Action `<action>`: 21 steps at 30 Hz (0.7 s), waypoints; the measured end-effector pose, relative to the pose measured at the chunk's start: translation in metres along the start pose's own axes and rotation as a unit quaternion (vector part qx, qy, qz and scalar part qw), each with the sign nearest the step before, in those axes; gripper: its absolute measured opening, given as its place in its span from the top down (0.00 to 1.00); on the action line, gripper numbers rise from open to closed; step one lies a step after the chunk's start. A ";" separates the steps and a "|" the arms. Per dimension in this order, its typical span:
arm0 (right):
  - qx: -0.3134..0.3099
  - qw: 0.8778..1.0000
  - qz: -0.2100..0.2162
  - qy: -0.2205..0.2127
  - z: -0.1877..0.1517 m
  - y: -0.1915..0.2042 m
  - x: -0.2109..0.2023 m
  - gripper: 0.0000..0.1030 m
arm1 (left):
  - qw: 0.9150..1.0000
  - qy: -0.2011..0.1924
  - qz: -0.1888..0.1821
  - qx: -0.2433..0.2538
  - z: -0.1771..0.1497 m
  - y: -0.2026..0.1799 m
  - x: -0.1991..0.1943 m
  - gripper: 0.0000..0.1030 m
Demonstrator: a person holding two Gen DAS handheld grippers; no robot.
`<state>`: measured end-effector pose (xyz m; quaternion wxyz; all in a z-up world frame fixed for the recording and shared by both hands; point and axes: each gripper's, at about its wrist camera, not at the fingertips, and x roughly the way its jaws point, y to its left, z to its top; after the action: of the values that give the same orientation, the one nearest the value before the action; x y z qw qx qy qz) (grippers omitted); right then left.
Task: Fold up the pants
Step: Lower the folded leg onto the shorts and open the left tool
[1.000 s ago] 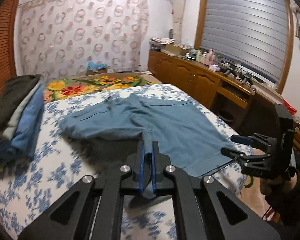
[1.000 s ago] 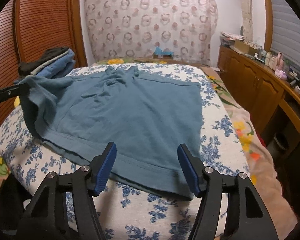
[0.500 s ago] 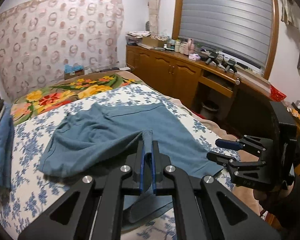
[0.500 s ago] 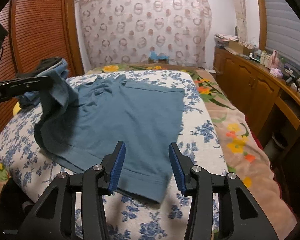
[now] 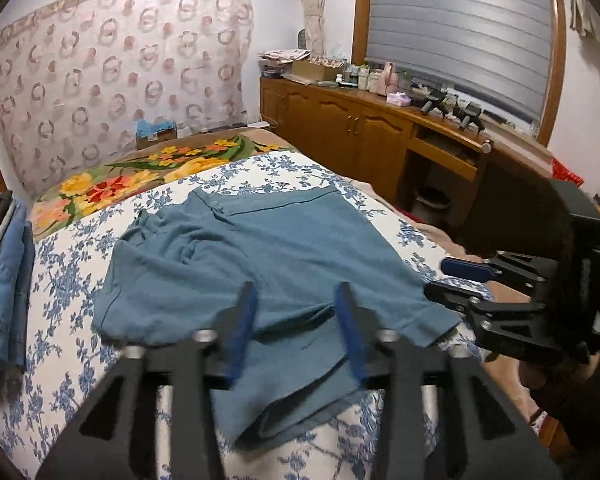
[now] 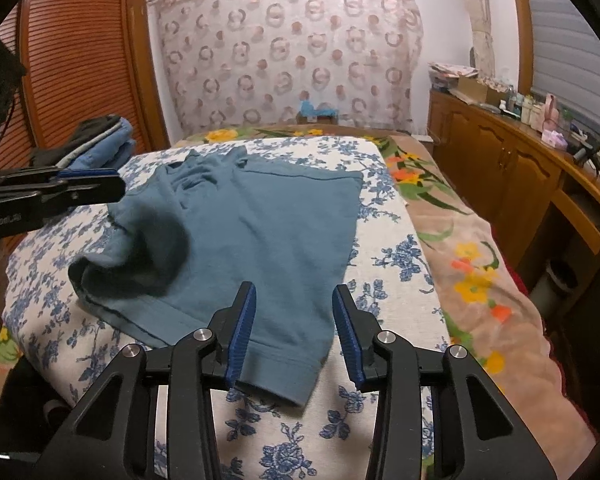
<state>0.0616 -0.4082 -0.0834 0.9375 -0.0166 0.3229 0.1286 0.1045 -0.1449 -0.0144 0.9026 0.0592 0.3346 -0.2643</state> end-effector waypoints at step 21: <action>-0.044 0.994 0.085 0.052 0.028 0.060 0.054 0.69 | 0.996 0.054 0.036 -0.063 -0.079 0.058 0.005 0.44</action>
<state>0.1049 -0.3345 -0.0909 0.9035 -0.0367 0.3655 0.2208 0.0926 -0.0756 -0.0824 0.8942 0.0288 0.3964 -0.2062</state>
